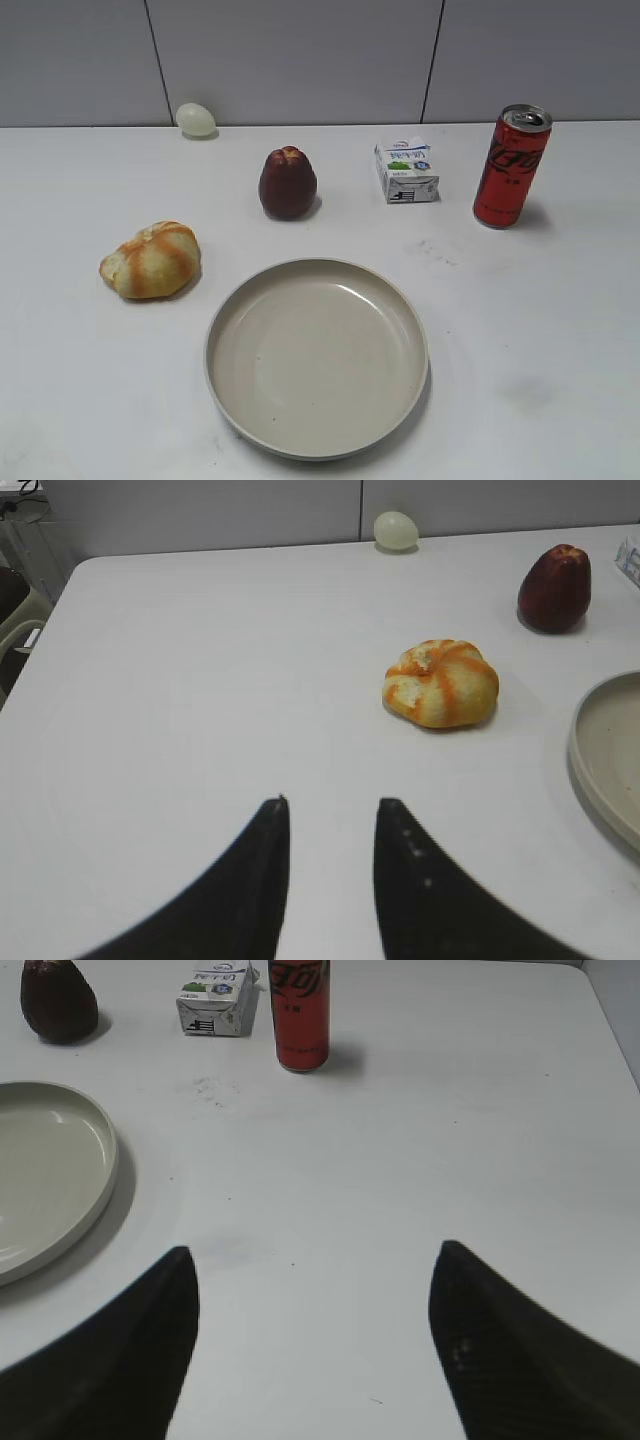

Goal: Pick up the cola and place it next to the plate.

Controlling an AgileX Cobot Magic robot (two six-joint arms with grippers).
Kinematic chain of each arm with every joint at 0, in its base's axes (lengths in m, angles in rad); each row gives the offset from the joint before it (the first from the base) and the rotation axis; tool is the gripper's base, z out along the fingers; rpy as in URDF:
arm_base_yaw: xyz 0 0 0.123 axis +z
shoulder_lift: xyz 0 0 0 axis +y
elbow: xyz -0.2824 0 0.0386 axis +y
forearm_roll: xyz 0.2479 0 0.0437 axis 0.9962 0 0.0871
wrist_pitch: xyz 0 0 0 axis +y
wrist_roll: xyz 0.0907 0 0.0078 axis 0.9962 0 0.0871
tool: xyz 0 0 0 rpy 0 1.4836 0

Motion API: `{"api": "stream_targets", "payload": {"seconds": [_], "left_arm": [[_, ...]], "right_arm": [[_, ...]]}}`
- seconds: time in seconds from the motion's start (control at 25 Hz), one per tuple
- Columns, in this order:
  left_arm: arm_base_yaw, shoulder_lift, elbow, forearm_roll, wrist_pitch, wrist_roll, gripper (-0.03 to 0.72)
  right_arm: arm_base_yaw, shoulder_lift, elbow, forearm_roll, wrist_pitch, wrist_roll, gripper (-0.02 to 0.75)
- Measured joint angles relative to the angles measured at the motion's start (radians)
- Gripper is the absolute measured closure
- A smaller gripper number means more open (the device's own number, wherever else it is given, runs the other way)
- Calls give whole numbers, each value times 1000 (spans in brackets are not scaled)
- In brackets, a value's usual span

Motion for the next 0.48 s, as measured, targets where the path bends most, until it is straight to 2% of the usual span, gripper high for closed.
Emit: {"api": "stream_targets", "payload": {"seconds": [0.48], "left_arm": [[0, 0, 0, 0, 0, 0, 457]], "right_arm": [[0, 0, 0, -3, -4, 0, 164]]}}
